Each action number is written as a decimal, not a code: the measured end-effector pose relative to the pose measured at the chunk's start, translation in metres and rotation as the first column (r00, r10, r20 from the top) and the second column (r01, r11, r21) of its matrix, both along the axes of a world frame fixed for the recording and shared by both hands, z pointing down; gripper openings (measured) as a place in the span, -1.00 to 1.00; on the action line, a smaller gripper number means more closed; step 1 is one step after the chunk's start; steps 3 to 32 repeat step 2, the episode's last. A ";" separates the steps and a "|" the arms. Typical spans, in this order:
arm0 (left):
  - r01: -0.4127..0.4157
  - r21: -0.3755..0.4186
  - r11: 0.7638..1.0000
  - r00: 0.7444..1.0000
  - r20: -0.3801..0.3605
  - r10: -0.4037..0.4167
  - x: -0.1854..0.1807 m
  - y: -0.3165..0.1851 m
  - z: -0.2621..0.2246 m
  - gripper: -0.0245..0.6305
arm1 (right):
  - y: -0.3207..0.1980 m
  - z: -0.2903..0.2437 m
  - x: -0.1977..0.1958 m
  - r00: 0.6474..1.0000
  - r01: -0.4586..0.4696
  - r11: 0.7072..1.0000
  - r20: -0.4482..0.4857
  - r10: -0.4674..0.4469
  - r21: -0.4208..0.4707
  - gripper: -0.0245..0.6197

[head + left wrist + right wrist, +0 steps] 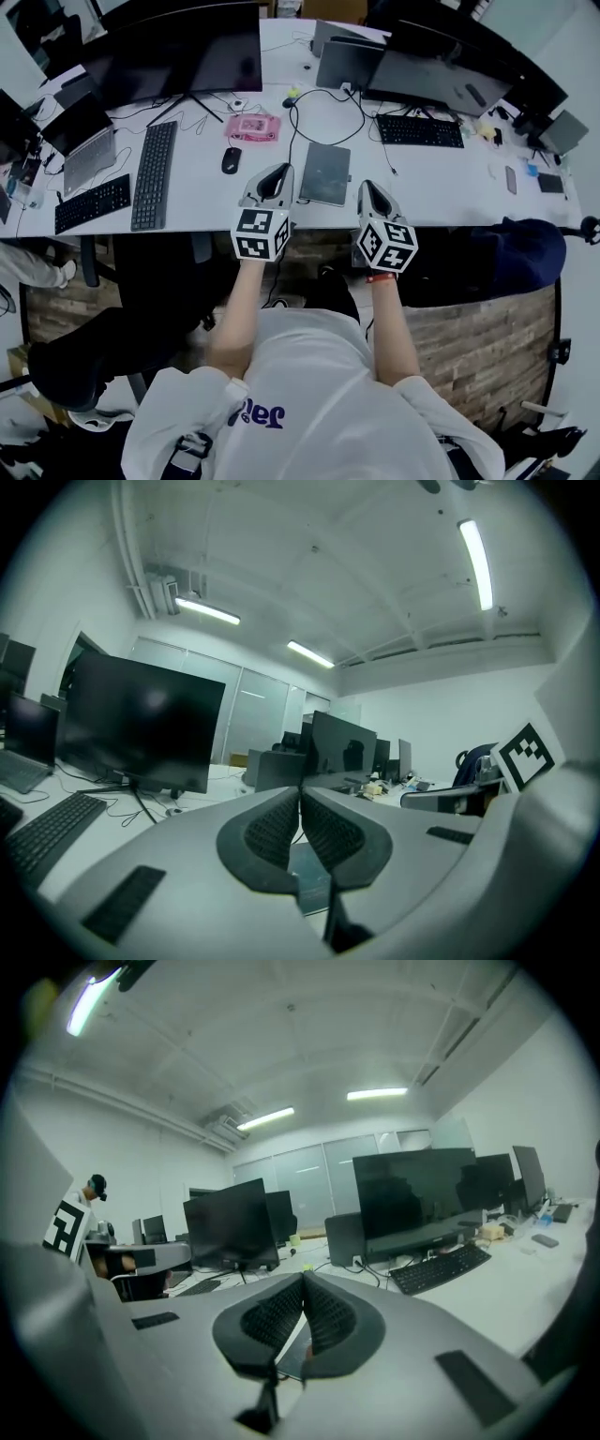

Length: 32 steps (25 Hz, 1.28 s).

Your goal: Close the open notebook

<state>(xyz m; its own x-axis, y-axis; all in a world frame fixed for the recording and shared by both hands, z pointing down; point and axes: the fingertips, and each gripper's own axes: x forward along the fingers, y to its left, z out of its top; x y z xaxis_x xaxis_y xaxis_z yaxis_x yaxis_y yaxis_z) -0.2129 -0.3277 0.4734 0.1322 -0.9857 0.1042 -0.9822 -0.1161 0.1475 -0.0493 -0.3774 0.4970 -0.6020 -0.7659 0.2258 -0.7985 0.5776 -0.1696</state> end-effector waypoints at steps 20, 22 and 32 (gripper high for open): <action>-0.012 -0.040 0.999 1.000 -0.016 0.011 0.011 -0.015 0.019 -0.85 | -0.013 0.026 0.011 1.000 -0.012 0.998 -0.011 0.011 -0.061 -0.88; -0.012 -0.040 0.999 1.000 -0.016 0.011 0.011 -0.015 0.019 -0.85 | -0.013 0.026 0.011 1.000 -0.012 0.998 -0.011 0.011 -0.061 -0.88; -0.012 -0.040 0.999 1.000 -0.016 0.011 0.011 -0.015 0.019 -0.85 | -0.013 0.026 0.011 1.000 -0.012 0.998 -0.011 0.011 -0.061 -0.88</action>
